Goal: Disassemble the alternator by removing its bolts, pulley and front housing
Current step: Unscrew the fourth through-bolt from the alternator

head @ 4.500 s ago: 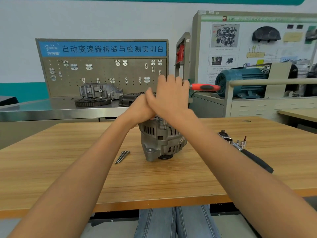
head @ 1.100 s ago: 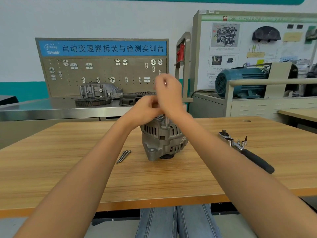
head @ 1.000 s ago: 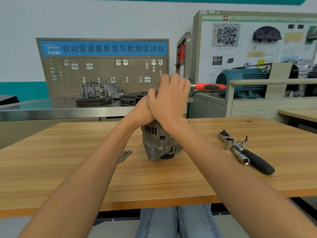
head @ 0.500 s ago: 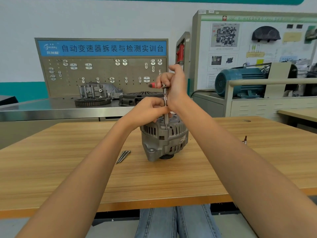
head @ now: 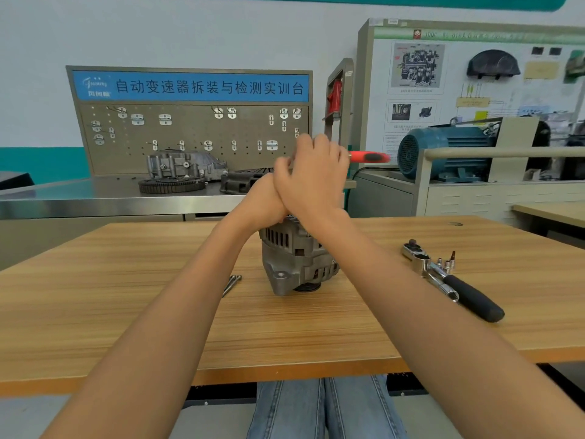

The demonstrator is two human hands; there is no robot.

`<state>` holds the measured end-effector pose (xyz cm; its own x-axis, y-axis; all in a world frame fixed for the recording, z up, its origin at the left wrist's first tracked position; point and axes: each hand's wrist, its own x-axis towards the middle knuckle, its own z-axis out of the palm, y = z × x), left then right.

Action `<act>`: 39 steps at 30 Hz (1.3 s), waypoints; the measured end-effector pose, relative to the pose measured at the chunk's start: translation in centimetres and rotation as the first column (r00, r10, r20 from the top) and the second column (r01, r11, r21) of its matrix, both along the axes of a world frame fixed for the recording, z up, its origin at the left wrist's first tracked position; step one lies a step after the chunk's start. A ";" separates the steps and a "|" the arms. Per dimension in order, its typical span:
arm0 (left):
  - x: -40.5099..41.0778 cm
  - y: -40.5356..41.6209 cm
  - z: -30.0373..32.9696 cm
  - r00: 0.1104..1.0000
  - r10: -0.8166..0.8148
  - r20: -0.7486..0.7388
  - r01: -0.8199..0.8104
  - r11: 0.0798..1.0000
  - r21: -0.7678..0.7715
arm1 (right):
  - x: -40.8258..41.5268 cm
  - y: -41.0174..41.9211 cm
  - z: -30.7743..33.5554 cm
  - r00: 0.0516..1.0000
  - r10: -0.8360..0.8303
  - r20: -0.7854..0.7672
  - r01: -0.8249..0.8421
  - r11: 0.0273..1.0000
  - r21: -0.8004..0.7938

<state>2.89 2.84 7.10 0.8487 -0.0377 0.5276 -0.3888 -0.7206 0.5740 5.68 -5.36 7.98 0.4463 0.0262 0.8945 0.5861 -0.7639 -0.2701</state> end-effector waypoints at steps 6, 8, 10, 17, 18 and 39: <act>0.0 0.1 -0.5 0.992 -0.076 0.100 0.076 0.997 -0.004 | -0.7 0.6 0.0 0.988 -0.127 0.087 0.135 0.987 -0.088; -0.1 0.2 -0.4 0.989 -0.107 0.098 0.103 0.994 0.040 | -0.7 0.7 0.3 0.995 -0.066 0.078 0.069 0.997 -0.033; -0.3 0.1 -0.2 0.990 -0.117 0.072 0.113 0.992 0.062 | -0.5 0.6 0.6 0.995 0.065 0.069 -0.069 0.996 0.054; -0.3 0.4 0.1 0.975 -0.155 -0.158 0.150 0.988 -0.040 | 0.4 -0.7 2.1 0.633 0.770 -0.083 -0.557 0.527 0.642; -0.3 0.4 0.1 0.971 -0.156 -0.179 0.151 0.988 -0.042 | 0.7 -1.1 2.3 0.508 0.859 -0.067 -0.578 0.397 0.713; -0.2 0.5 0.3 0.988 -0.151 0.027 0.151 0.989 0.004 | -0.6 0.4 0.0 0.978 -0.192 0.081 0.199 0.976 -0.091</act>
